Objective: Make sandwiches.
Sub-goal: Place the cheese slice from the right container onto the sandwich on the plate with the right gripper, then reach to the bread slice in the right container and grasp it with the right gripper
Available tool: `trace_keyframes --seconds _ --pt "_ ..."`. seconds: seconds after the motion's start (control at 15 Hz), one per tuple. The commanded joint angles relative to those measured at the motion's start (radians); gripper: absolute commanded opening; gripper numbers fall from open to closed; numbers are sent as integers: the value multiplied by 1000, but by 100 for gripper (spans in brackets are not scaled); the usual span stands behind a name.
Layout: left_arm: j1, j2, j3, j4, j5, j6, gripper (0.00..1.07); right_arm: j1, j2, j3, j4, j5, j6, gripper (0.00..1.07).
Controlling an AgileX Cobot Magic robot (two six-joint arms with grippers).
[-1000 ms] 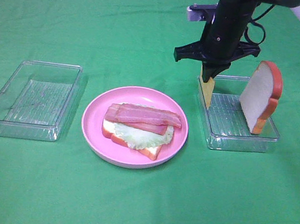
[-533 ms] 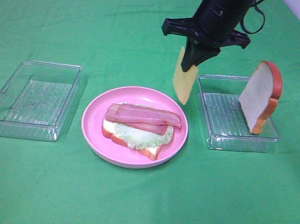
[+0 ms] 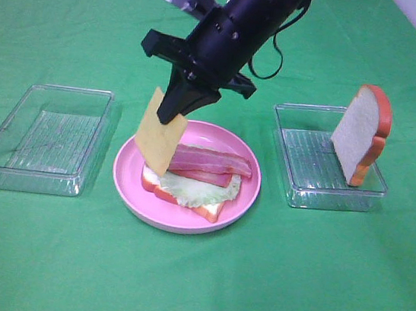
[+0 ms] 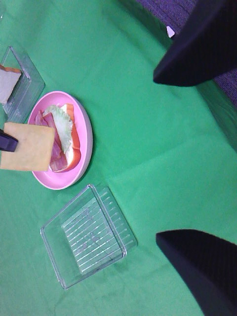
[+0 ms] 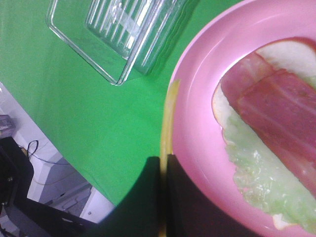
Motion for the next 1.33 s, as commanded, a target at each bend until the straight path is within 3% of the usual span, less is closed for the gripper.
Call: trace_keyframes --seconds 0.07,0.33,0.53,0.6,0.67,0.8,0.87,1.13,1.33 --pt "1 -22 3 -6 -10 -2 76 0 55 8 10 -27 -18 0" --pt "1 -22 3 -6 -10 -2 76 0 70 8 -89 -91 44 0" --pt "1 -22 3 -6 -10 -2 76 0 70 8 -237 -110 146 0" --pt "1 -22 3 -6 -10 -2 76 0 70 8 -306 -108 195 19" --pt "1 -22 3 -6 -10 -2 76 0 70 8 -317 -108 201 31" --pt "1 -22 3 -6 -10 -2 76 0 70 5 -326 -106 201 67" --pt "1 -22 3 -6 -10 -2 76 0 62 4 -334 -105 201 77" --pt "1 -22 3 -6 -10 -2 76 -6 -13 4 -433 -84 236 80" --pt "1 -22 3 -6 -10 -2 76 -68 -158 4 -496 -56 243 80"
